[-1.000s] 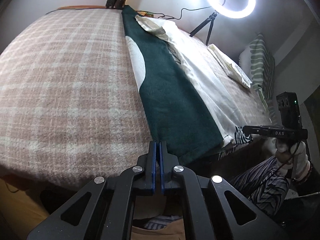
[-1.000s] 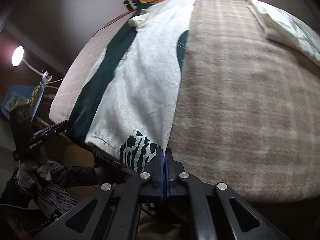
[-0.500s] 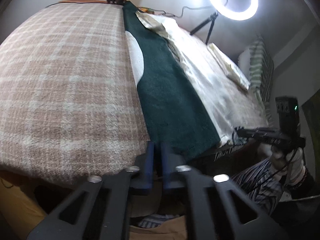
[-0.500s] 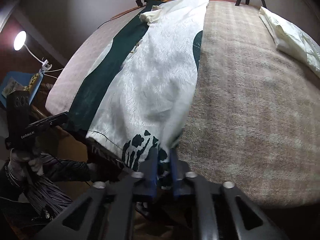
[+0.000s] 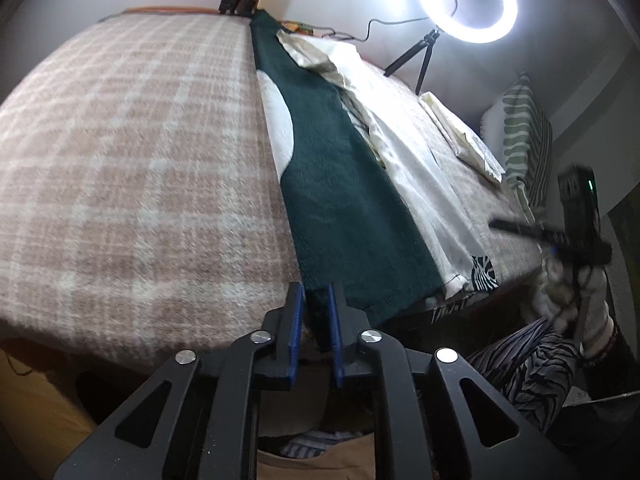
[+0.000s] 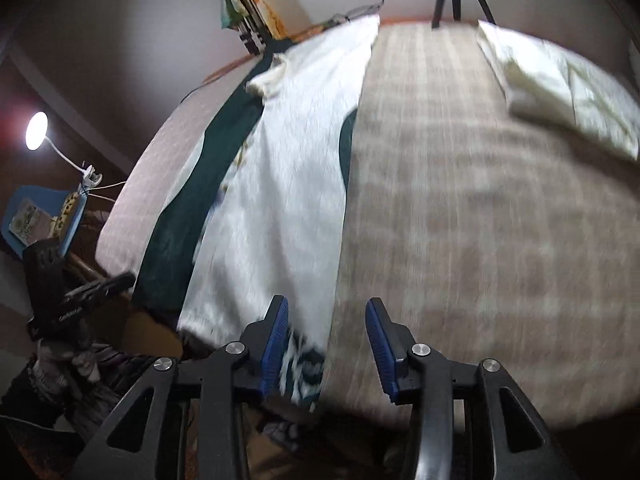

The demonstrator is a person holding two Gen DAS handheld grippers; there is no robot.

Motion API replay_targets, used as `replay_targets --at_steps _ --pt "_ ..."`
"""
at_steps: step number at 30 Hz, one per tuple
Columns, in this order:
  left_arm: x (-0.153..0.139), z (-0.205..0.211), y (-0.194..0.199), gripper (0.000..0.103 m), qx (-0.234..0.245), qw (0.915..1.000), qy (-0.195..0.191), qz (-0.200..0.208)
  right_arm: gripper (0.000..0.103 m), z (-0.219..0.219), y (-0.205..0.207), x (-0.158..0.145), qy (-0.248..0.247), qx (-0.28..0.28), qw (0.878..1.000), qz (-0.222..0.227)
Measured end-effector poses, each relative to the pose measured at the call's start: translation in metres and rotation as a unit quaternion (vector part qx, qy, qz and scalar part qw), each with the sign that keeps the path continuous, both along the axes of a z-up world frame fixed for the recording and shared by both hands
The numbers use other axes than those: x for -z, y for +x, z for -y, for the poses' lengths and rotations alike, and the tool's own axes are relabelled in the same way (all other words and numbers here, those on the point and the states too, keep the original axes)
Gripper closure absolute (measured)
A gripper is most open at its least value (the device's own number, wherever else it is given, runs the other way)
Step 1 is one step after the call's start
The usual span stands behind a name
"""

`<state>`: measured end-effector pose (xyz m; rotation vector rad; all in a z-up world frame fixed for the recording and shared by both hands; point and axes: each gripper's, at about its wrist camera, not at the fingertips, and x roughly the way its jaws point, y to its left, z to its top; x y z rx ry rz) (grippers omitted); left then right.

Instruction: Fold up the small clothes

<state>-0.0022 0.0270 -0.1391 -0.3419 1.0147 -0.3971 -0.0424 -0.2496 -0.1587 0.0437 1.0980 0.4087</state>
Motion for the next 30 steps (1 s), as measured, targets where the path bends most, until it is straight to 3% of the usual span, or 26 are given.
replay_targets --at_steps 4,7,12,14,15,20,23,24,25,30 --pt "-0.001 0.007 -0.001 0.079 0.005 1.0 0.003 0.004 0.059 -0.008 0.041 0.01 0.03 -0.006 0.999 -0.024" --pt "-0.001 0.01 0.001 0.079 0.008 0.9999 0.004 0.008 0.058 -0.018 0.064 0.019 0.011 0.005 1.0 -0.017" --pt "-0.001 0.014 0.003 0.079 0.018 0.9997 0.007 0.013 0.059 -0.027 0.093 0.024 0.023 0.01 1.0 -0.011" --pt "-0.001 0.015 0.004 0.079 0.02 0.9997 0.007 0.015 0.083 -0.029 0.099 0.026 0.039 0.011 0.999 -0.016" --pt "-0.001 0.016 0.003 0.079 0.021 0.9996 0.009 0.017 0.103 -0.028 0.101 0.028 0.035 0.016 0.999 -0.02" --pt "-0.002 0.015 -0.002 0.081 0.023 0.9995 0.009 0.018 0.103 -0.015 0.098 0.027 0.039 0.03 0.999 -0.013" --pt "0.0 0.007 -0.002 0.079 0.015 0.9997 -0.019 0.0 0.088 -0.013 0.086 0.024 0.041 0.019 0.999 -0.026" --pt "0.001 0.005 -0.002 0.079 0.012 0.9996 -0.027 -0.005 0.071 -0.009 0.079 0.023 0.052 0.023 0.998 -0.03" --pt "0.002 0.003 -0.002 0.079 0.008 0.9993 -0.035 -0.01 0.067 -0.005 0.071 0.022 0.06 0.026 0.997 -0.034" --pt "0.005 -0.001 -0.003 0.079 0.003 0.9977 -0.063 -0.024 0.067 0.016 0.027 0.031 0.09 0.014 0.993 -0.07"
